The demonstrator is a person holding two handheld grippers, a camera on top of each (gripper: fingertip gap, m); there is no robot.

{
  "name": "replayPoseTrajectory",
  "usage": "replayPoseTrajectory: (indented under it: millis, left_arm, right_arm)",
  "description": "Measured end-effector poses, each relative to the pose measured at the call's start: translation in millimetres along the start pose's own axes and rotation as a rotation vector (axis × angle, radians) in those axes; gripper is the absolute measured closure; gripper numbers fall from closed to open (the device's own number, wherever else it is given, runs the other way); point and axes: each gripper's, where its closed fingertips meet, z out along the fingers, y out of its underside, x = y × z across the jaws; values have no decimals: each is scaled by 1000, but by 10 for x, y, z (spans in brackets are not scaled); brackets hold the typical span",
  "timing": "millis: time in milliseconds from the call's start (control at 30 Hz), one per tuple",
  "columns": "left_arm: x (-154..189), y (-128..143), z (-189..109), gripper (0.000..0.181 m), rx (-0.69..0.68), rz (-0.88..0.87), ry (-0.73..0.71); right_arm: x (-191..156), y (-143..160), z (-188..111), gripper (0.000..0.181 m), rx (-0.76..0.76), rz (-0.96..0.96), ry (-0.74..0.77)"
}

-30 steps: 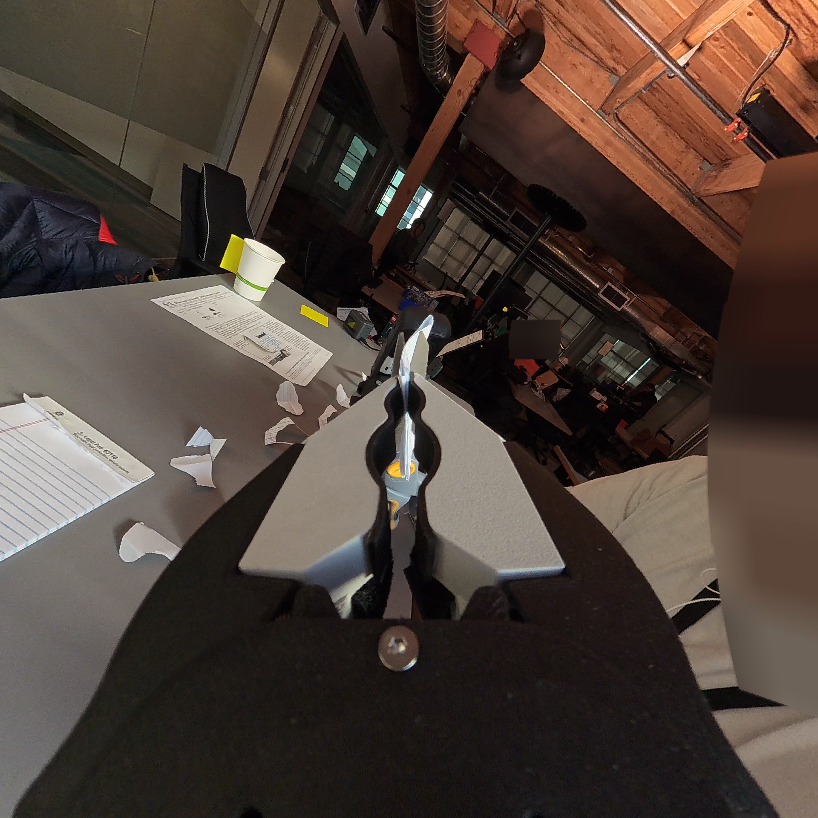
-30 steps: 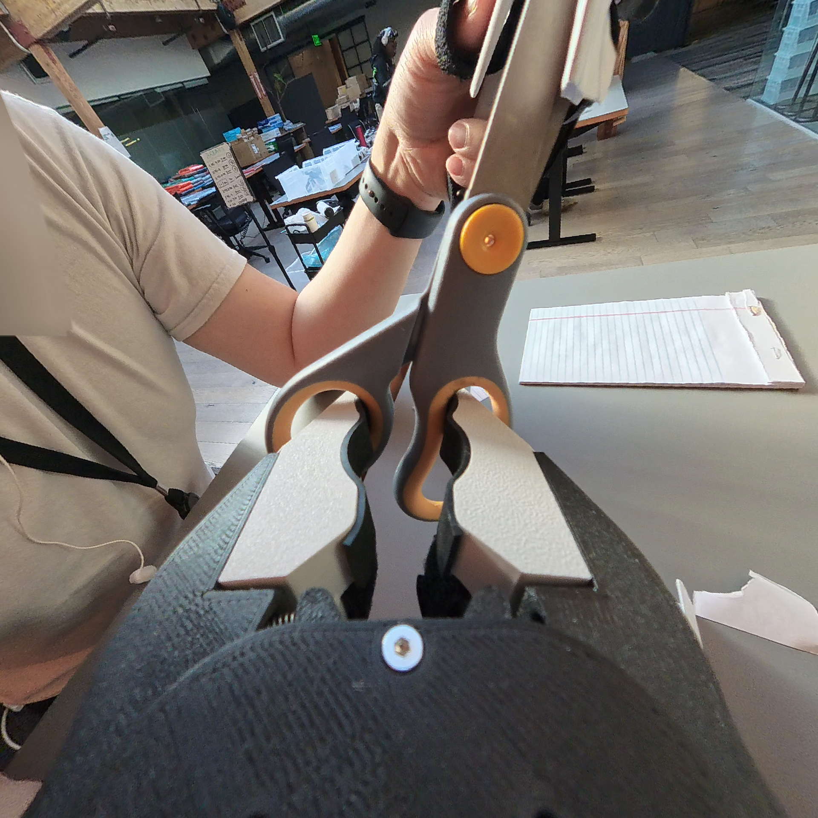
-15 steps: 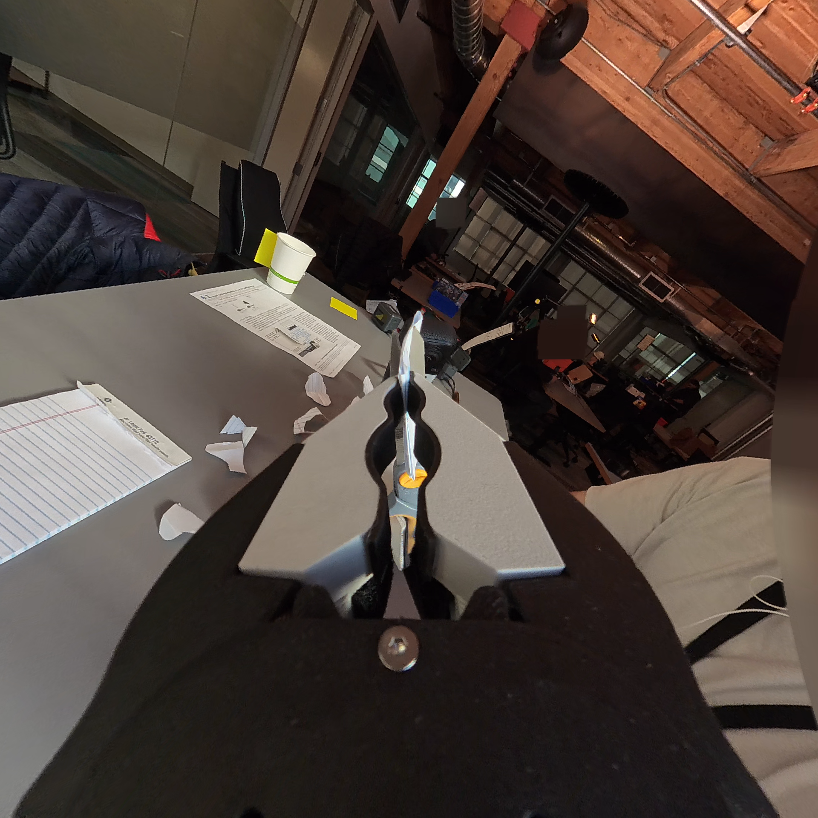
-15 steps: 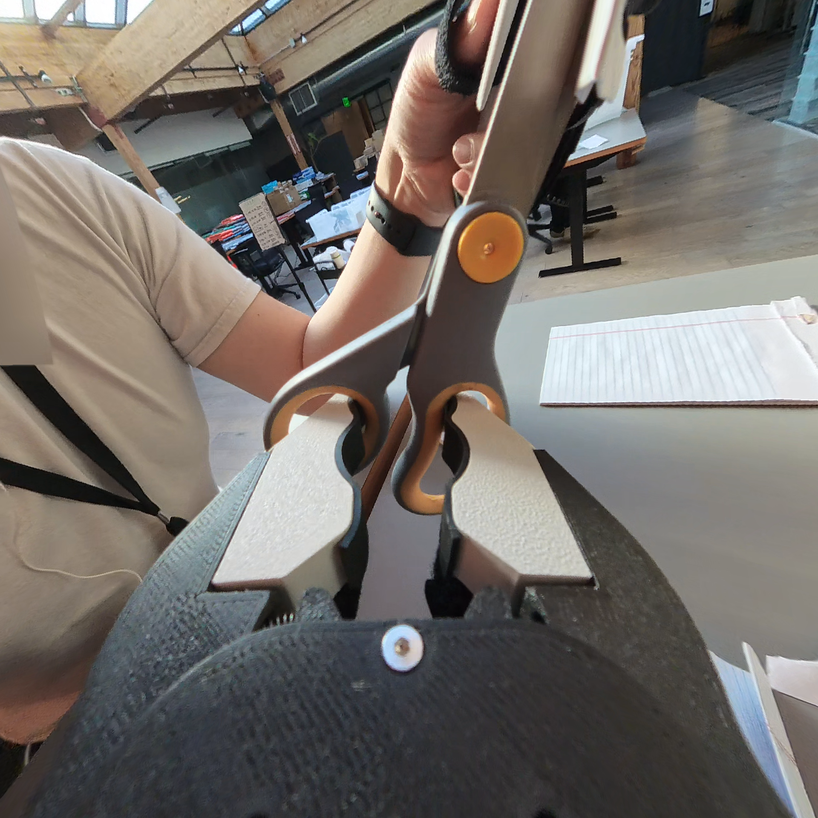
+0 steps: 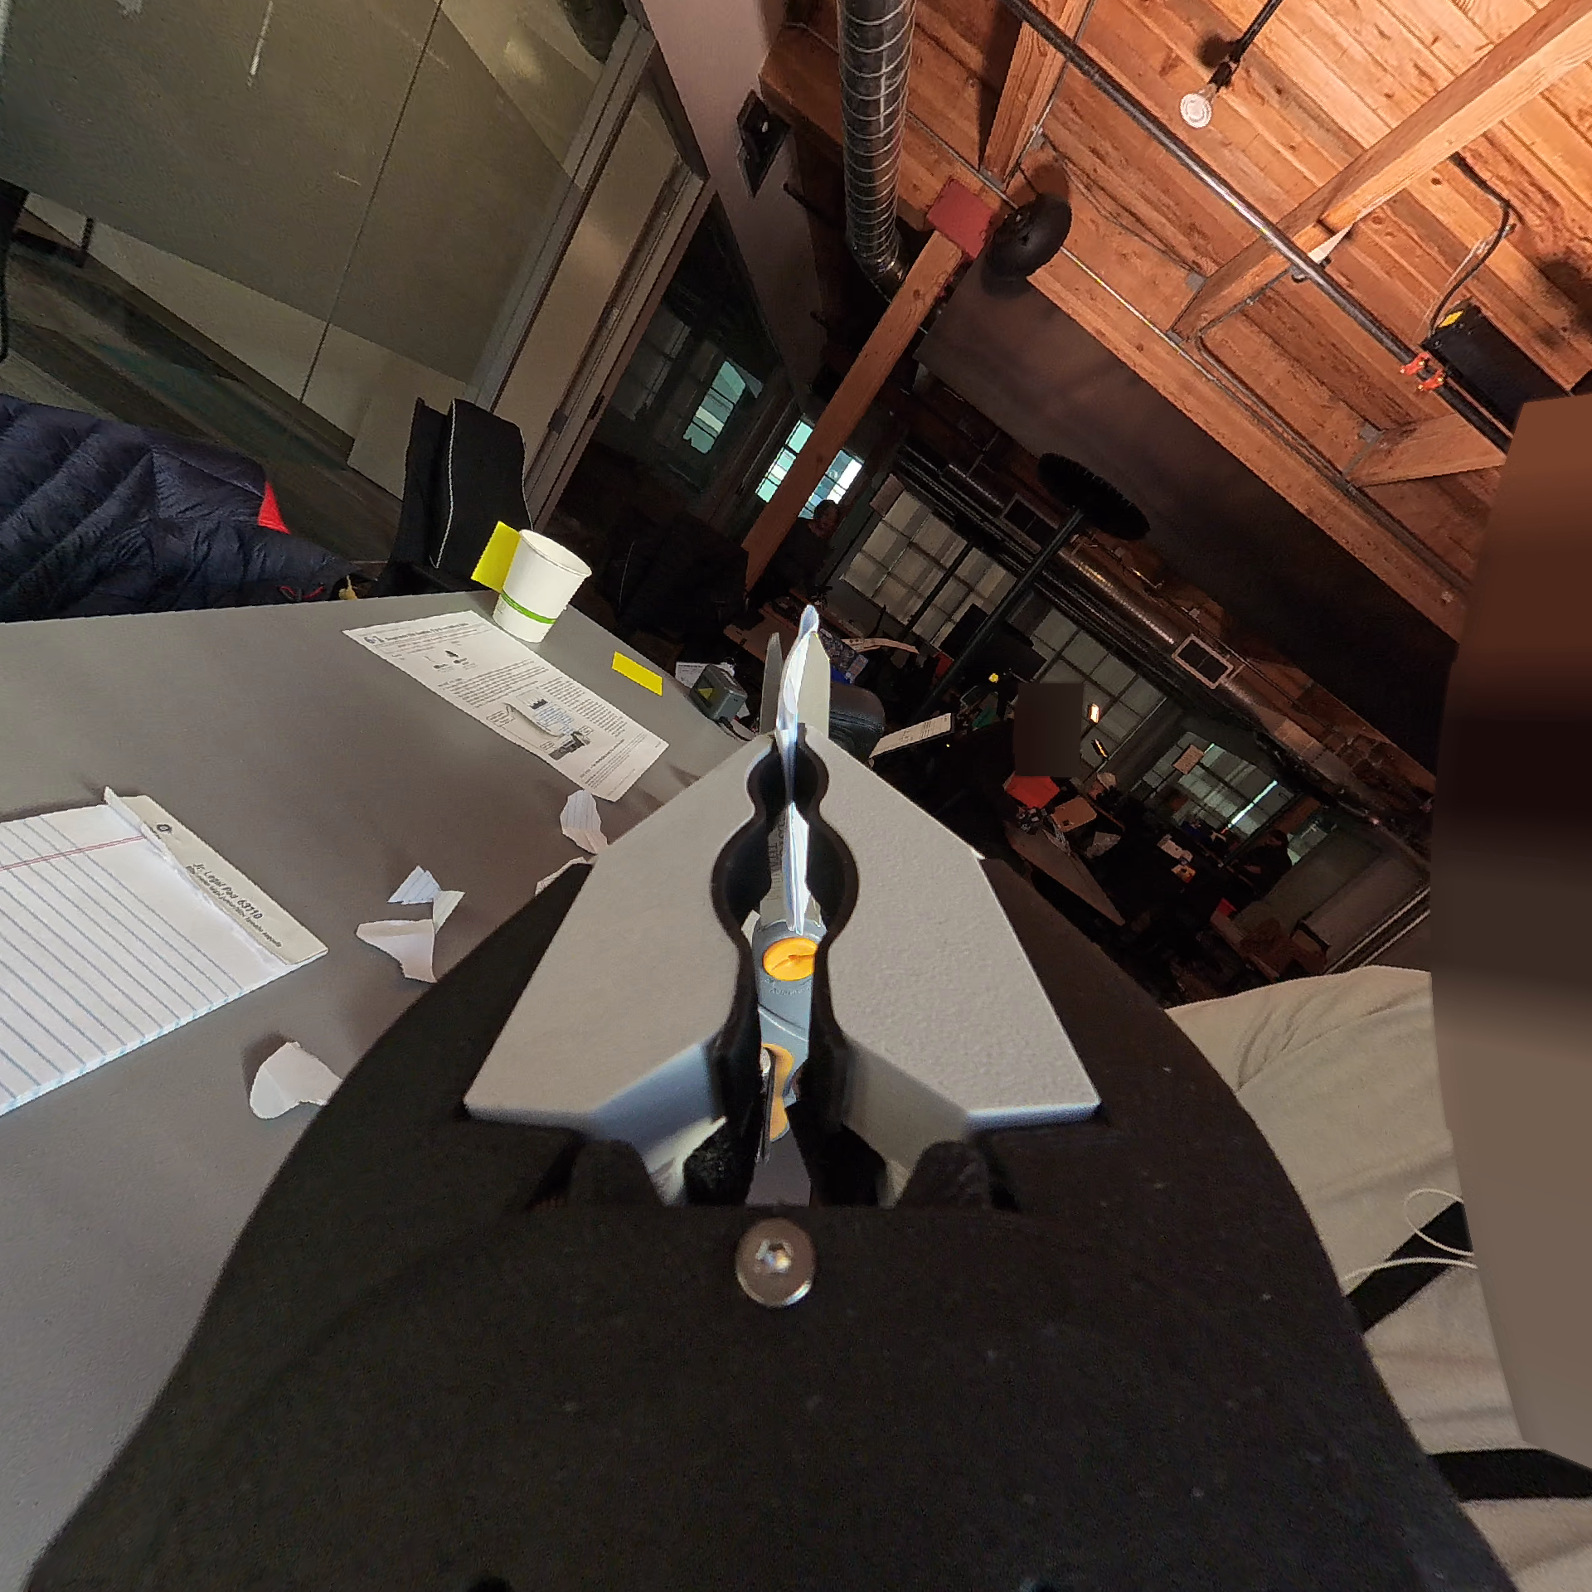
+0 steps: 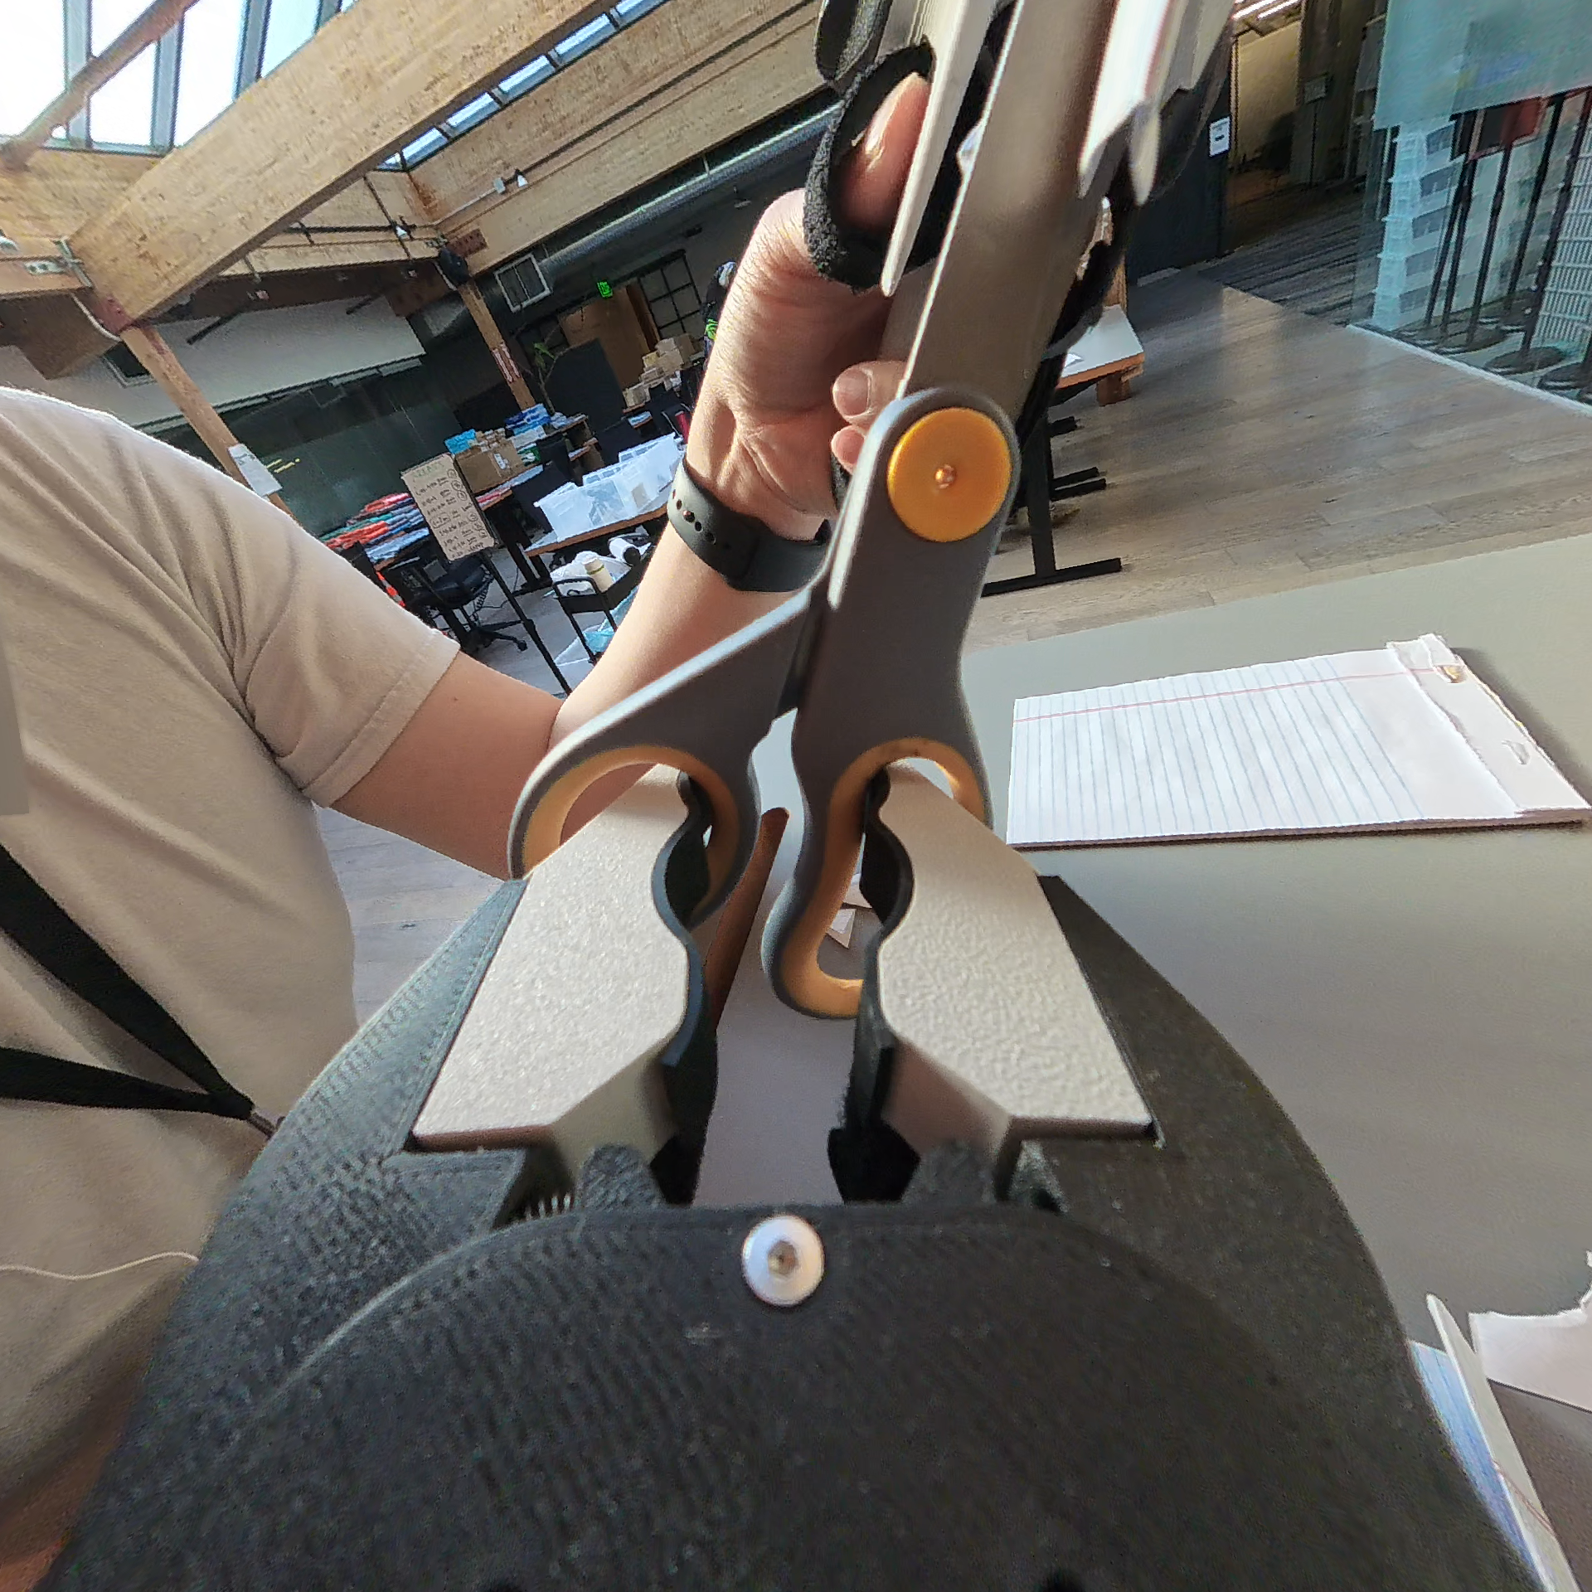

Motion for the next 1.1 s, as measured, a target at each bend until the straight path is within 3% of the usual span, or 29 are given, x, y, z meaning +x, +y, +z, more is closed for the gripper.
replayPoseTrajectory:
  millis: [133,300,700,800,933,1100]
  left_arm:
    - [6,20,19,181,-12,-7,10]
    - [-26,140,-35,181,-108,12,-29]
    - [-23,341,-113,181,-239,-28,-27]
    - [-26,251,-84,181,-178,-56,-12]
    - [-3,157,-10,155,-111,-71,16]
    - [15,23,115,160,1,-56,44]
  right_arm:
    - [-16,25,26,152,-17,-6,-7]
    - [-157,141,-62,152,-92,68,-123]
    - [-202,319,-306,154,-238,115,-126]
    - [-200,205,-251,154,-183,113,-115]
    - [-153,-129,-205,155,-10,87,-65]
    - [-125,-236,-199,155,46,21,-12]
